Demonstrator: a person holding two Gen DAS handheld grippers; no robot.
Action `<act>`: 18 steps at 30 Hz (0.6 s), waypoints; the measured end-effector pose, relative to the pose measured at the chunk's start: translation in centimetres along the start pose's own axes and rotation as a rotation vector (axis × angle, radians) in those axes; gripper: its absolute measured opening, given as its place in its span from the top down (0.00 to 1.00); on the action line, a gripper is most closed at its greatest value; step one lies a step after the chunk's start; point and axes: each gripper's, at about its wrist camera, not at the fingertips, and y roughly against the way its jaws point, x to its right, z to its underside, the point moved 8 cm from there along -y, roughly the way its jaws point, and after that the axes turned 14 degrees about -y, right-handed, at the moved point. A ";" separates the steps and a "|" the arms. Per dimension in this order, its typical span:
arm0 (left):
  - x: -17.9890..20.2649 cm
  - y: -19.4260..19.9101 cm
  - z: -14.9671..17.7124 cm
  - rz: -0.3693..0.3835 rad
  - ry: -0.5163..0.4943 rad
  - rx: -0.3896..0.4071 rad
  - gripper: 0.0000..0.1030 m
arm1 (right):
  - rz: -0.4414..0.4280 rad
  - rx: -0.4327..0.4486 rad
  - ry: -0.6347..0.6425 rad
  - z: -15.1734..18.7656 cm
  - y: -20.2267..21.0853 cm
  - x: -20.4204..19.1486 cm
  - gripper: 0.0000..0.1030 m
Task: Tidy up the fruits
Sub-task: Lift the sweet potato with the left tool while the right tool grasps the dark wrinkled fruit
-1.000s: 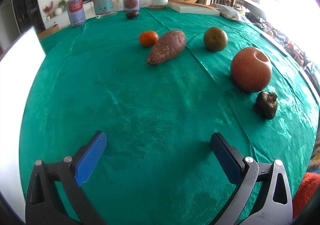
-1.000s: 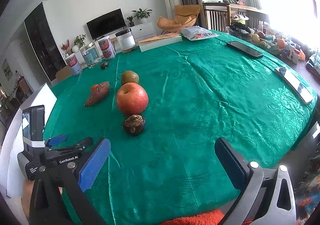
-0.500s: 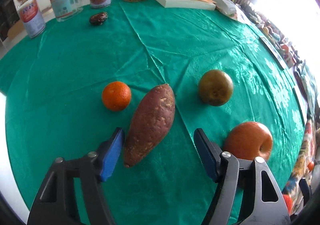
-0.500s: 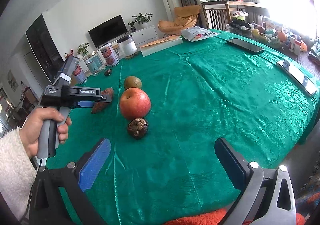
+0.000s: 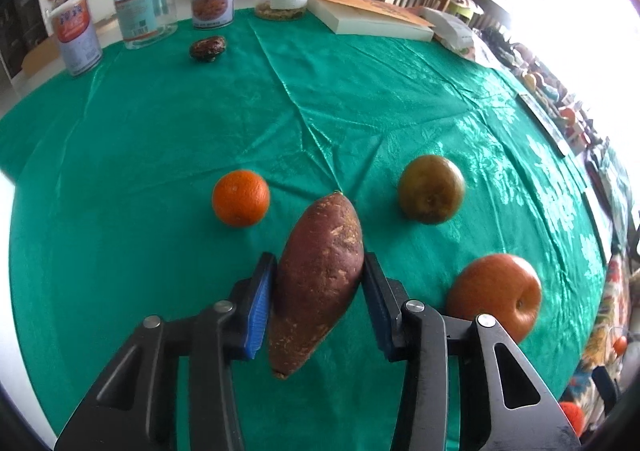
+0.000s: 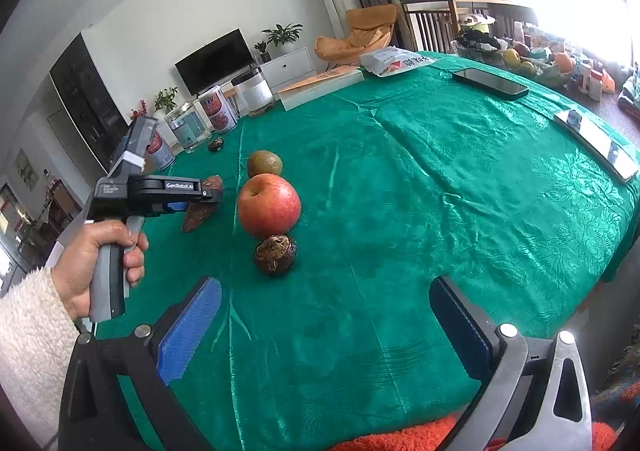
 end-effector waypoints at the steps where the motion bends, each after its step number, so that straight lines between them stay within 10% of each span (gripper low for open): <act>1: 0.0 0.8 1.1 0.004 0.023 0.005 0.57 | -0.013 -0.008 -0.018 -0.1 -0.1 0.3 0.00; 12: 0.3 7.3 13.3 0.011 0.110 0.009 0.55 | -0.102 -0.119 -0.068 0.6 -1.4 0.4 0.00; 15: 0.3 8.1 13.4 -0.036 0.061 0.040 0.26 | -0.138 -0.242 -0.047 1.2 -2.9 -0.2 0.00; 18: 0.1 8.5 13.2 -0.052 0.042 0.070 0.23 | -0.042 -0.373 0.092 1.7 -5.4 -1.4 0.00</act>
